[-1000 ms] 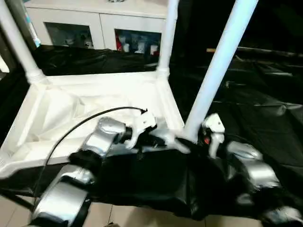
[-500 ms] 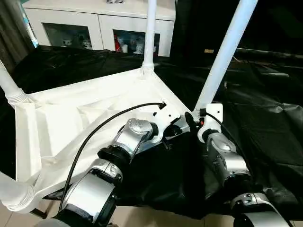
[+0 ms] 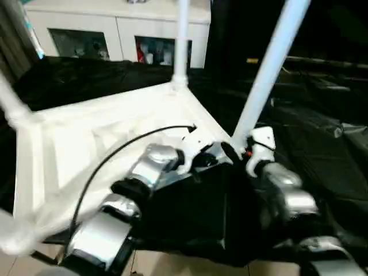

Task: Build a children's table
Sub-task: Rotate leg to tighten

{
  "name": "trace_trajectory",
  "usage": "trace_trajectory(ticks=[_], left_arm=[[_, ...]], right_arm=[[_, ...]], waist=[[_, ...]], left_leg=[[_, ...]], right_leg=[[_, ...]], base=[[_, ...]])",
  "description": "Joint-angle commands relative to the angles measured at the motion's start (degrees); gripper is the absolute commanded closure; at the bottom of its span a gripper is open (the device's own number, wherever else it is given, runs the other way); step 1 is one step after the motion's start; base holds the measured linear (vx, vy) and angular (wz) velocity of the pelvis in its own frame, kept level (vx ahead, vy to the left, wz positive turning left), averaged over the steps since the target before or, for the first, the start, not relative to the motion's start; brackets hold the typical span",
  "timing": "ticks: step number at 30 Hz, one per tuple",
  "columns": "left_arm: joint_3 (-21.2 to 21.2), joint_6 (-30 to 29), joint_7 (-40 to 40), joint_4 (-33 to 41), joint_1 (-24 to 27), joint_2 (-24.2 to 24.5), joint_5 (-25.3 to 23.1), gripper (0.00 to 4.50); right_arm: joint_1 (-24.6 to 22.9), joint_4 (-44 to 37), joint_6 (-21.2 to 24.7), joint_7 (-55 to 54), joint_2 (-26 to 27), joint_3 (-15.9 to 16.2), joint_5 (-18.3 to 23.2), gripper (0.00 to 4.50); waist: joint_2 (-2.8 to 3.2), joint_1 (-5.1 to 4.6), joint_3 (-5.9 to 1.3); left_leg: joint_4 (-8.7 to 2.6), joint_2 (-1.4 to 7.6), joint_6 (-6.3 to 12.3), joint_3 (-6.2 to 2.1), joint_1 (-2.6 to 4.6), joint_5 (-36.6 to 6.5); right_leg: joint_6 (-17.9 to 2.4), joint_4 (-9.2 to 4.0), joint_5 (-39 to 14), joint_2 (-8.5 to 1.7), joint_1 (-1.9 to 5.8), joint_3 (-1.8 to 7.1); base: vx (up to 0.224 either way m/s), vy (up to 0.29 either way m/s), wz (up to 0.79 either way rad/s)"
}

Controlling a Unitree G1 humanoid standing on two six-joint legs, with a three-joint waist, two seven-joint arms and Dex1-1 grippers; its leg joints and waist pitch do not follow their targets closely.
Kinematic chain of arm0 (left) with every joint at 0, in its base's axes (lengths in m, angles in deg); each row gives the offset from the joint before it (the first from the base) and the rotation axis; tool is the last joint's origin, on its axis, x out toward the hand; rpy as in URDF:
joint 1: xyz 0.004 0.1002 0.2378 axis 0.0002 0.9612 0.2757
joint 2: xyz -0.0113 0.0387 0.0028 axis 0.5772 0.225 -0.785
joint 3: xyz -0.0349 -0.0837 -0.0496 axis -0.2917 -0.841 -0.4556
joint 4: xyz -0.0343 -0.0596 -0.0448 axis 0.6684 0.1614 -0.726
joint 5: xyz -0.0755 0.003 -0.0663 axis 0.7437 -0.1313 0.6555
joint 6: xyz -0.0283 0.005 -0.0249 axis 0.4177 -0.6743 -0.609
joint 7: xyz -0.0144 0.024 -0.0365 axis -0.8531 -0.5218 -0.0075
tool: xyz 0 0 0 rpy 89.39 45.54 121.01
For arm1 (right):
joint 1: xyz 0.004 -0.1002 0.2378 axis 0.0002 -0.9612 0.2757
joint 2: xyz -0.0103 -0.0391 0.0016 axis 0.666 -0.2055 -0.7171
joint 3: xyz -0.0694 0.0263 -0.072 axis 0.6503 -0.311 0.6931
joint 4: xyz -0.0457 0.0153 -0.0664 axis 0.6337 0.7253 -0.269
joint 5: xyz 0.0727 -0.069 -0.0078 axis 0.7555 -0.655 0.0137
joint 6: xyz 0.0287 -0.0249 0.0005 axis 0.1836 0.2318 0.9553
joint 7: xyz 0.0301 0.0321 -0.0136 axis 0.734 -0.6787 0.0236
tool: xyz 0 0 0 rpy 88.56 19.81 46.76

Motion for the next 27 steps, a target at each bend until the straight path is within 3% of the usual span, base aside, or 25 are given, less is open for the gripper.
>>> trace_trajectory(ticks=[1, 6, 11, 22, 27], left_arm=[[0.3, 2.0, 7.6, 1.2, 2.3, 1.7, 2.9, 4.50], [1.2, 2.3, 12.4, 3.1, 3.4, 3.7, 3.5, 4.50], [0.8, 1.7, 14.8, 4.5, 4.4, 4.6, 3.9, 4.50], [0.7, 1.2, 15.1, 5.1, 4.5, 4.5, 3.9, 4.50], [0.9, 1.1, 15.5, 5.4, 4.8, 4.6, 3.8, 4.50]], right_arm=[[-2.7, -2.7, 1.4, 8.5, -4.4, 1.6, 0.2, 0.65], [-4.6, -7.1, 2.5, 15.2, -7.4, 2.9, 1.8, 0.65], [-5.7, -10.4, 4.8, 20.1, -8.1, 3.8, 3.6, 0.65], [-6.1, -12.2, 7.0, 21.7, -6.7, 4.4, 4.3, 1.60], [-6.8, -12.7, 7.1, 21.8, -6.6, 4.7, 4.4, 1.73]], waist=[[-1.23, 0.63, -2.85], [-0.87, 1.03, -2.83], [-0.93, 1.52, -2.73], [-1.17, 1.45, -2.81], [-1.13, 1.45, -2.91]], left_leg=[[-2.86, 3.32, 7.28, -1.38, -0.12, -8.5], [-3.00, 3.58, 7.15, -1.43, 0.00, -8.4], [-3.02, 3.58, 6.27, -1.30, 0.05, -8.8], [-3.01, 3.40, 5.45, -1.39, 0.00, -8.3], [-2.94, 3.40, 5.56, -1.39, -0.04, -7.7]], right_leg=[[-12.4, -4.69, -8.3, -4.82, 2.79, 3.10], [-13.4, -4.50, -7.2, -4.78, 2.64, 3.03], [-13.3, -4.52, -8.5, -4.68, 2.61, 2.96], [-12.2, -4.63, -10.1, -4.79, 2.58, 2.98], [-12.6, -4.42, -8.2, -4.78, 2.65, 2.98]], base=[[0.000, 0.000, 0.00], [0.000, 0.000, 0.00], [0.000, 0.000, 0.00], [0.000, 0.000, 0.00], [0.000, 0.000, 0.00]])
